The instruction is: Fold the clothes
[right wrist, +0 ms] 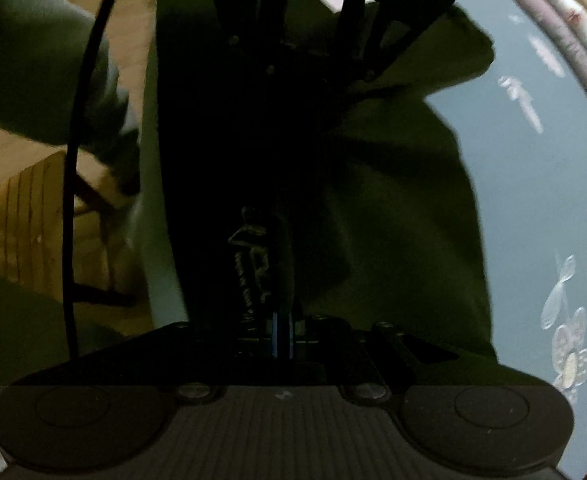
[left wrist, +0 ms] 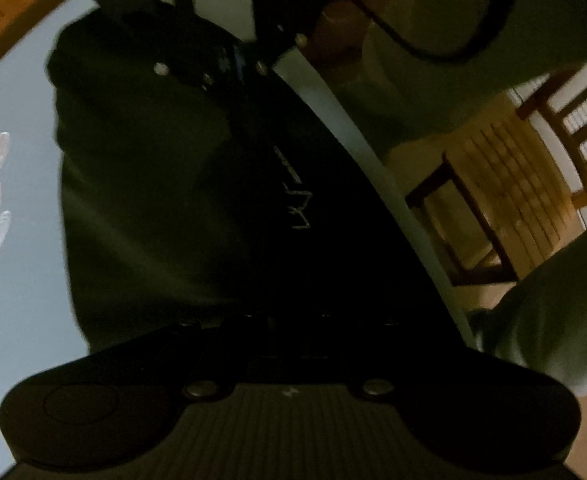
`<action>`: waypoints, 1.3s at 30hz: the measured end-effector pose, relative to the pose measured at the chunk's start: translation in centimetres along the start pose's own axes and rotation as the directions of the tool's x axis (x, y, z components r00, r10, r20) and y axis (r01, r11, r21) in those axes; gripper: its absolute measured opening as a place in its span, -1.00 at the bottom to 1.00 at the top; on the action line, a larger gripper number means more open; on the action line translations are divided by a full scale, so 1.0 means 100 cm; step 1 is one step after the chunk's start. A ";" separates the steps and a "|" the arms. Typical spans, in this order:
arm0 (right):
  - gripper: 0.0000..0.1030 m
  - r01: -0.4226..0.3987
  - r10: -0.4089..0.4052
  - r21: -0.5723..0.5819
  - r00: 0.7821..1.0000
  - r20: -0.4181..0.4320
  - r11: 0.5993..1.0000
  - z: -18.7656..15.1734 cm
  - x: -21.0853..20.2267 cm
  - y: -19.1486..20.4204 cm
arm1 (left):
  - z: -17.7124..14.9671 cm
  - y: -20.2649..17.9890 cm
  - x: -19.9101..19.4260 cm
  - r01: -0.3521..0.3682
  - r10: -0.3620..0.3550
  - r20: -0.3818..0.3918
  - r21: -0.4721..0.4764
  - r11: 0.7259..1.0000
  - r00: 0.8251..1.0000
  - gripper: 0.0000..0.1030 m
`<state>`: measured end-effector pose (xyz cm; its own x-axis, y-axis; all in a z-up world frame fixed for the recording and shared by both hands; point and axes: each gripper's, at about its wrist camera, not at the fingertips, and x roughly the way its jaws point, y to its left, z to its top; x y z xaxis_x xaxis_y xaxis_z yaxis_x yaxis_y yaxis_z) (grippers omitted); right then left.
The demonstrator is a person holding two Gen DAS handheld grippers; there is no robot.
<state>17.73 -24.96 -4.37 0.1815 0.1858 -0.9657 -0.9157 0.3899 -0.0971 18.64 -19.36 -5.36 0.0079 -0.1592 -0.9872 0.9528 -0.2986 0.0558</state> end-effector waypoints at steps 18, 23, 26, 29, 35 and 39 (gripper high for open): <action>-0.52 -0.023 0.025 0.041 0.998 -0.050 0.999 0.000 0.023 0.004 | 0.003 -0.001 0.025 -0.013 0.010 -0.036 -0.081 0.997 0.999 -0.70; -0.14 -0.022 0.025 0.060 0.998 -0.057 0.998 0.004 0.015 0.000 | -0.001 -0.011 0.020 -0.038 0.040 0.005 -0.171 0.985 0.999 -0.32; -0.12 -0.029 0.035 0.072 0.996 -0.077 0.997 0.007 0.013 -0.006 | -0.009 -0.013 0.007 -0.036 0.048 0.038 -0.266 0.963 0.998 -0.16; -0.07 -0.030 0.038 0.069 0.993 -0.111 0.997 0.015 0.010 -0.012 | -0.025 -0.015 -0.007 -0.031 0.059 0.057 -0.411 0.911 0.997 -0.10; -0.06 -0.010 0.034 0.112 0.975 -0.220 0.994 0.014 0.001 -0.033 | -0.069 -0.034 -0.029 -0.029 0.087 0.065 -0.609 0.793 0.994 -0.03; -0.06 0.068 -0.001 0.210 0.953 -0.301 0.975 0.023 0.000 -0.037 | -0.102 -0.049 -0.045 -0.037 0.109 0.067 -0.666 0.745 0.992 -0.03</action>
<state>21.92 -24.32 -3.41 0.0663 -0.0952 -0.9932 -0.8056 0.5822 -0.1096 17.06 -7.56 -2.70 0.0916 -0.2537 -0.9629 0.9117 0.4103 -0.0213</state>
